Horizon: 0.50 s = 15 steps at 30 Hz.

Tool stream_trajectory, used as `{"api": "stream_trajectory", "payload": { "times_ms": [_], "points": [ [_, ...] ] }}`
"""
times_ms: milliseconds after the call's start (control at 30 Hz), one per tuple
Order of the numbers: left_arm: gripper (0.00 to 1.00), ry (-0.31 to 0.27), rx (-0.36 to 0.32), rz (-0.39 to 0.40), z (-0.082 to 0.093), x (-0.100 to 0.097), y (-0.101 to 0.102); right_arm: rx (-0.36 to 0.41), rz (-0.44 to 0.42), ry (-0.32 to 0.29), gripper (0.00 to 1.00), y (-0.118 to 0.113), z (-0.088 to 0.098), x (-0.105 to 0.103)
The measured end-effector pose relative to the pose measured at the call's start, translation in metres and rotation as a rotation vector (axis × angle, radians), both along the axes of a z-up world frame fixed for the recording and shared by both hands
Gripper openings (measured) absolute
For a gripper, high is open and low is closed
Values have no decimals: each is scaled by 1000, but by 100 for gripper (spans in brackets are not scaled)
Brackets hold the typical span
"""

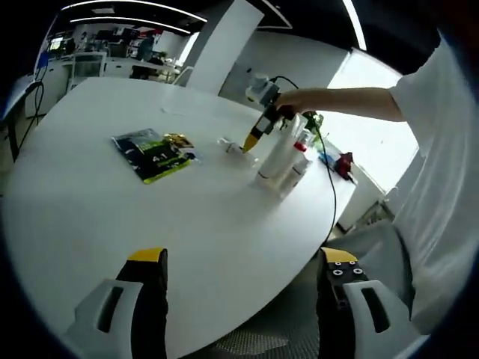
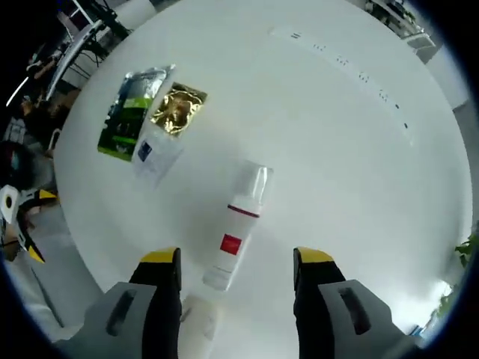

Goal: Arrange the skincare products in the storage area until every visible bottle or jar stands upright without overlapping.

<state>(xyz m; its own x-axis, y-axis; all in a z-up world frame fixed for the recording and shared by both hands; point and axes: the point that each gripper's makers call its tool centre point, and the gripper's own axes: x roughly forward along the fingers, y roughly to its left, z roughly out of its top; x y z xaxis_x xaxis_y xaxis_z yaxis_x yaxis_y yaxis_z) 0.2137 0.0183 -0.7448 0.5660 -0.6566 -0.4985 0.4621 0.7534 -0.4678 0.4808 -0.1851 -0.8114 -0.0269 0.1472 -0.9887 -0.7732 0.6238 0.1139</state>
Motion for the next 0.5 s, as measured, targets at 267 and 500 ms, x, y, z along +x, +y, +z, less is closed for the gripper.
{"api": "stream_trajectory", "payload": {
  "times_ms": [267,500],
  "points": [
    [74,8,-5,24,-2,3,4,-32,35,-2,54,1,-8,-1],
    [74,11,-6,35,-3,4,7,-49,39,-10,51,-1,-17,1]
  ]
}}
